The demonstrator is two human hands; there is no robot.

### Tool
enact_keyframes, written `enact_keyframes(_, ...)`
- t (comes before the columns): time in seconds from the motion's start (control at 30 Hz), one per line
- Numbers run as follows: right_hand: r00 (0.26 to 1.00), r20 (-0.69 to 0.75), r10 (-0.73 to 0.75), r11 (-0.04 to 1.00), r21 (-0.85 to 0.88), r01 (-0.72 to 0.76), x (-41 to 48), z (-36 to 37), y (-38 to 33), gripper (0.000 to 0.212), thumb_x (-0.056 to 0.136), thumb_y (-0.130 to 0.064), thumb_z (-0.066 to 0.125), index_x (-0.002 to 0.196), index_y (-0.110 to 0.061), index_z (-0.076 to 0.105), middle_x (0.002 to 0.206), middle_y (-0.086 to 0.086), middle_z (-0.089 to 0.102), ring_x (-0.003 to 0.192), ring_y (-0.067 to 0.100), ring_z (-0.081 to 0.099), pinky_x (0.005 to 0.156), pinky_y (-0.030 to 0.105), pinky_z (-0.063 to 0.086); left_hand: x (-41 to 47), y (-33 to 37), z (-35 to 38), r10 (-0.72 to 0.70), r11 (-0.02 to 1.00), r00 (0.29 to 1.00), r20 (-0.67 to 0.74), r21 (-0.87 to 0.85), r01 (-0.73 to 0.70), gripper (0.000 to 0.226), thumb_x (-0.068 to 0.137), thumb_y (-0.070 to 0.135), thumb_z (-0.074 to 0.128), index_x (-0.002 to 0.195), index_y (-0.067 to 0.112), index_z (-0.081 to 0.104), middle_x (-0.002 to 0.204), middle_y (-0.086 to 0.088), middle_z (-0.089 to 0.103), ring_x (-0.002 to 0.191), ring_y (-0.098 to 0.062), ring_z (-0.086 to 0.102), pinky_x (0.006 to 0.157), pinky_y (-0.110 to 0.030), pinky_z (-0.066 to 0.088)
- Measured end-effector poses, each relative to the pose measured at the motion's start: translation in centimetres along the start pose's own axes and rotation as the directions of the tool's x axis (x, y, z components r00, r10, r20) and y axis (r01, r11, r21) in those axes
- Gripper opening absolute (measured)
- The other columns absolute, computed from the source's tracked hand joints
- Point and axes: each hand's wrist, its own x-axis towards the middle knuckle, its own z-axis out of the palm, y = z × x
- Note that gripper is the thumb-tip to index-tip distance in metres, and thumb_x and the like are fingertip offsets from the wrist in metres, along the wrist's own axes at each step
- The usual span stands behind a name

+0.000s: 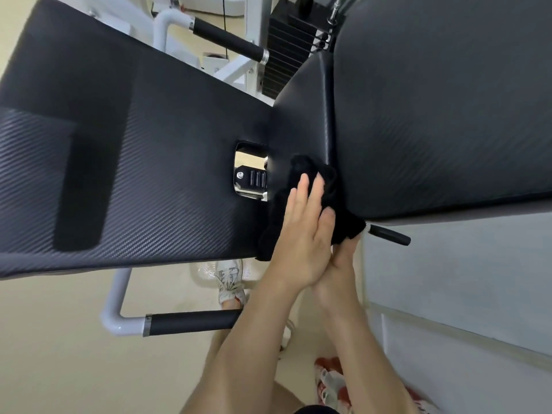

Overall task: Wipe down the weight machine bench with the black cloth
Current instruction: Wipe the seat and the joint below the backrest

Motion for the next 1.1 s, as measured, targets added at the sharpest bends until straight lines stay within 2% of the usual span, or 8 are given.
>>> enact_keyframes(0.23,0.958,-0.262,0.120,0.992,-0.014,-0.128,1.0,1.7,0.3,0.063,0.094,-0.015,0.057,0.145,-0.034,0.026,0.127,-0.022,0.057,0.109,-0.009,0.057,0.093,0.020,0.048,1.8,-1.0,-1.2,-0.155,0.982,0.988,0.024,-0.110,0.156,0.062,0.099,0.046,0.033,0.152,0.038,0.002,0.162,0.013,-0.003,0.147,-0.001,-0.009,0.120,-0.031,0.002)
enact_keyframes(0.33,0.892,-0.395,0.221,0.969,-0.019,-0.248,0.6,2.4,-0.6,0.029,0.091,-0.022,0.057,0.119,-0.025,0.059,0.102,-0.008,0.073,0.092,0.004,0.069,0.084,0.033,0.056,1.0,-1.0,-1.9,-0.202,0.979,0.974,-0.102,-0.060,0.196,0.058,0.092,0.051,0.049,0.145,0.034,0.033,0.150,0.007,0.042,0.138,-0.010,0.036,0.111,-0.031,0.032)
enact_keyframes(0.5,0.898,-0.323,0.298,0.949,0.002,-0.315,-0.9,4.4,-2.2,0.034,0.090,-0.021,0.059,0.057,-0.011,0.058,0.051,-0.004,0.061,0.046,0.003,0.056,0.050,0.025,0.045,-0.7,-1.9,-4.2,-0.235,0.972,0.888,-0.395,-0.072,0.225,0.019,0.077,0.030,0.072,0.071,0.020,0.057,0.069,0.008,0.062,0.067,-0.012,0.059,0.068,-0.032,0.050)
enact_keyframes(0.63,0.899,-0.200,0.390,0.913,-0.043,-0.405,1.2,7.7,-1.2,0.020,0.082,-0.025,0.059,0.075,-0.007,0.066,0.072,0.006,0.070,0.069,0.021,0.066,0.067,0.040,0.057,0.4,-3.3,-7.7,-0.100,0.963,0.834,-0.542,0.157,0.217,0.020,0.078,0.019,0.072,0.089,0.023,0.056,0.095,0.004,0.062,0.085,-0.013,0.057,0.073,-0.013,0.041)
enact_keyframes(0.73,0.809,-0.068,0.584,0.803,-0.101,-0.588,3.4,9.0,0.2,0.024,0.085,-0.020,0.054,0.104,-0.007,0.061,0.090,0.007,0.066,0.075,0.020,0.060,0.067,0.033,0.048,1.9,-5.9,-8.8,-0.001,0.812,0.902,-0.432,0.526,0.253,0.054,0.076,0.018,0.074,0.124,0.020,0.051,0.132,-0.005,0.047,0.122,-0.021,0.044,0.103,-0.027,0.036)
enact_keyframes(0.83,0.834,-0.067,0.547,0.775,-0.338,-0.535,2.1,9.1,1.4,0.043,0.088,-0.022,0.049,0.130,-0.013,0.048,0.111,0.005,0.064,0.095,0.022,0.061,0.080,0.032,0.048,2.0,-7.9,-9.1,0.060,0.530,0.996,-0.065,0.848,0.023,0.042,0.085,0.023,0.063,0.127,0.023,0.055,0.142,-0.003,0.044,0.130,-0.024,0.042,0.107,-0.039,0.034)
enact_keyframes(0.93,0.912,-0.003,0.411,0.865,-0.316,-0.391,0.7,9.9,2.2,0.055,0.095,-0.013,0.043,0.148,-0.024,0.033,0.144,-0.003,0.048,0.129,0.016,0.047,0.096,0.021,0.039,2.0,-10.2,-9.2,-0.143,0.433,0.947,0.289,0.878,-0.202,0.051,0.098,0.033,0.042,0.147,0.021,0.032,0.161,0.003,0.017,0.149,-0.019,0.010,0.119,-0.037,0.012)
enact_keyframes(1.1,0.917,0.119,0.380,0.896,-0.293,-0.334,2.7,11.5,4.8,0.065,0.098,-0.005,0.040,0.153,-0.024,0.012,0.162,-0.008,0.008,0.147,0.009,0.013,0.118,0.025,0.019,2.6,-11.7,-11.3,-0.209,0.130,0.857,0.472,0.882,-0.454,0.071,0.098,0.039,0.033,0.153,0.017,-0.007,0.162,-0.001,-0.016,0.148,-0.022,-0.017,0.120,-0.044,-0.007)
